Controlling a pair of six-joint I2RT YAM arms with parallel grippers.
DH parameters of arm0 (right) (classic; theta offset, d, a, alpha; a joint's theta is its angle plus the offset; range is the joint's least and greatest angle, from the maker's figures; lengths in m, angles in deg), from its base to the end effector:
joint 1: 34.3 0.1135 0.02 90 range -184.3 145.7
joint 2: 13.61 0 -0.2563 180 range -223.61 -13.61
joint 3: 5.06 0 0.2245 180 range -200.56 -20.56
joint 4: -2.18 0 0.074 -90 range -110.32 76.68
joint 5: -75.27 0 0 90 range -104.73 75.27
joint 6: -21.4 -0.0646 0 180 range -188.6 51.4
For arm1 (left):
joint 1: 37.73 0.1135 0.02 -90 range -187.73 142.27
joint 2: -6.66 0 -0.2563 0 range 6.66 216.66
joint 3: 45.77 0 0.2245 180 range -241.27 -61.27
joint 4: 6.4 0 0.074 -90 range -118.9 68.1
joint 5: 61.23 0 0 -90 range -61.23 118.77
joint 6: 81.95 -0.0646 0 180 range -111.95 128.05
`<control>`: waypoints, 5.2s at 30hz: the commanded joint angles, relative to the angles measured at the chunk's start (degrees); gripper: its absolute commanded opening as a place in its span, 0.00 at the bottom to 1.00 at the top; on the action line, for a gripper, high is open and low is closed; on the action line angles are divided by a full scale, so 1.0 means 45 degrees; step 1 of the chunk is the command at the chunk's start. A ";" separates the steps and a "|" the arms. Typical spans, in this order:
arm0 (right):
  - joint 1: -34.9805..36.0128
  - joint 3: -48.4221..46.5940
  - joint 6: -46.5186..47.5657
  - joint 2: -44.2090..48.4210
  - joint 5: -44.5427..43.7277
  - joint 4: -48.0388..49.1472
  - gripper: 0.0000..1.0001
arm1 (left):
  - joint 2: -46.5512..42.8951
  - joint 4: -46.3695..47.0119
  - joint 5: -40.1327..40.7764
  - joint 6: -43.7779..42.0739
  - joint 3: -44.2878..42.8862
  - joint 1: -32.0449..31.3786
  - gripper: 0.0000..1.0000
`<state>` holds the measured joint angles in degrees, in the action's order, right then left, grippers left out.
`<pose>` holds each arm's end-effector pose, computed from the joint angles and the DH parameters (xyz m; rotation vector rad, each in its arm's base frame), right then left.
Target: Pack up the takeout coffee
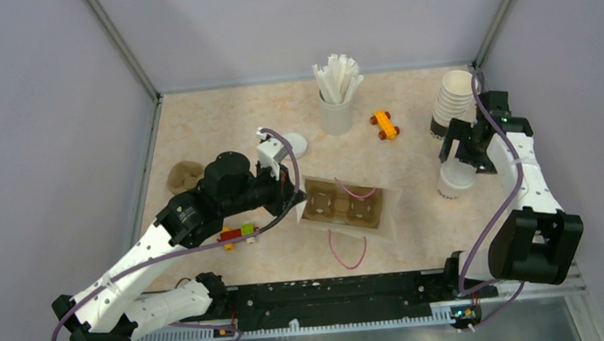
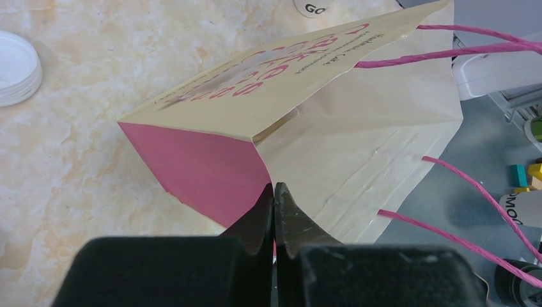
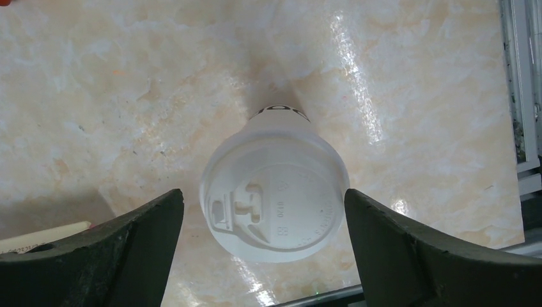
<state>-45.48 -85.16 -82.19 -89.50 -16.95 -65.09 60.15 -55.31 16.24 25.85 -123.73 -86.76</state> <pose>0.2391 -0.0498 0.2550 0.5849 2.6057 -0.0383 0.1183 -0.1577 0.3558 0.7135 1.9972 -0.9441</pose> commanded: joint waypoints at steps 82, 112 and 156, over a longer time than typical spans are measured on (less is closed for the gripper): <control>0.5522 -0.9585 -0.1506 0.3311 0.3533 -0.4790 0.55 | 0.0531 -0.1425 0.1077 0.0999 -0.1375 0.0018 0.00; 0.5592 -0.5976 -0.1803 0.6203 1.1215 0.0240 0.61 | 0.3065 -0.0657 -0.0084 0.1830 -0.3145 0.1007 0.00; 0.9294 -0.4306 0.2751 0.5058 0.4537 -0.0830 0.57 | 0.3317 0.0177 -0.1144 0.0557 -0.3183 0.1131 0.00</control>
<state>-11.41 -100.62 -71.37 -64.74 13.47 -70.36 75.70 -58.23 11.65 28.54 -136.60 -81.96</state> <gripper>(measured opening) 0.718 0.005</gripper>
